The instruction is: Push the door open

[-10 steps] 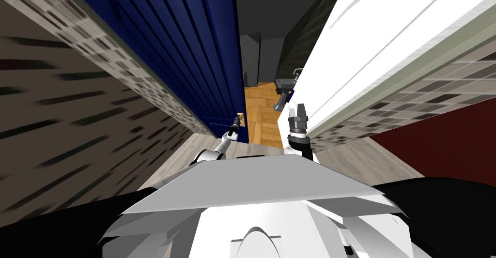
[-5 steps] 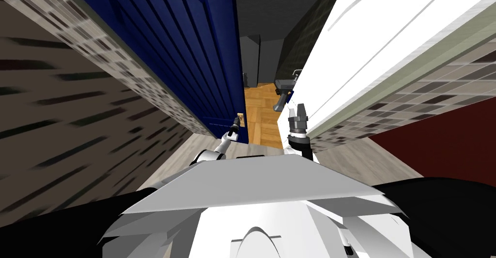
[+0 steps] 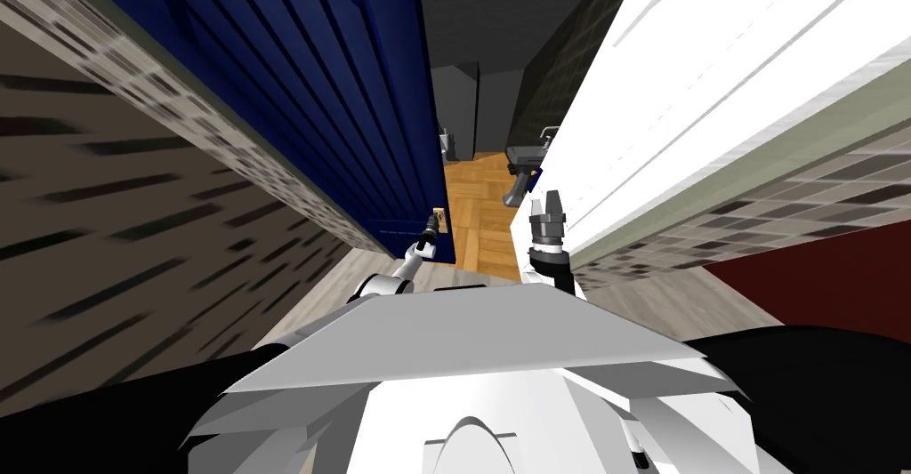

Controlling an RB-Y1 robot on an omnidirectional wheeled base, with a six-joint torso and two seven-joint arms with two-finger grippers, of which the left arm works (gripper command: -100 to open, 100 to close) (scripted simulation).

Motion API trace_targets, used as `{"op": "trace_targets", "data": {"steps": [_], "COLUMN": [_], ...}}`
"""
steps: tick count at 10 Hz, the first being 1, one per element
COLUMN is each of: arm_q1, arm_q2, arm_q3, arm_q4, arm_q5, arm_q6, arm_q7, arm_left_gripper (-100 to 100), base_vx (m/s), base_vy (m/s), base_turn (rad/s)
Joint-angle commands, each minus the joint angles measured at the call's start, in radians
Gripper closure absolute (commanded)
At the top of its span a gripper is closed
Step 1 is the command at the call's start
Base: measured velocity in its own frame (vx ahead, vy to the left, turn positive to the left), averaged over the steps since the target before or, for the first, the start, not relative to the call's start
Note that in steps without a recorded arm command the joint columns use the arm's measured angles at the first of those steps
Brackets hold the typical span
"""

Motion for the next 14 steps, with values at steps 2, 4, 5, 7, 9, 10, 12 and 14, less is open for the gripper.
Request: {"op": "trace_targets", "data": {"steps": [2,4,5,7,9,10,12,14], "arm_q1": [0.015,0.016,0.017,0.019,0.005,0.004,0.003,0.001], "arm_q2": [0.022,0.028,0.034,0.043,0.037,0.036,0.033,0.025], "arm_q3": [0.021,0.032,0.044,0.063,0.056,0.055,0.053,0.05], "arm_q4": [-0.036,-0.035,-0.034,-0.032,-0.001,-0.002,-0.004,-0.006], "arm_q5": [0.007,0.01,0.015,0.021,0.02,0.019,0.019,0.019], "arm_q6": [0.018,0.019,0.019,0.02,0.007,0.008,0.011,0.016], "arm_q7": [-0.006,-0.01,-0.014,-0.02,-0.019,-0.018,-0.017,-0.015], "arm_left_gripper": [100,100,100,100,-100,-100,-100,-100], "base_vx": [0.09,0.142,0.176,0.141,-0.096,-0.171,-0.228,-0.22], "base_vy": [-0.047,-0.11,-0.139,-0.109,-0.038,0.02,-0.003,-0.023], "base_turn": [0.023,0.069,0.09,0.068,0.03,0.0,0.025,0.028]}}
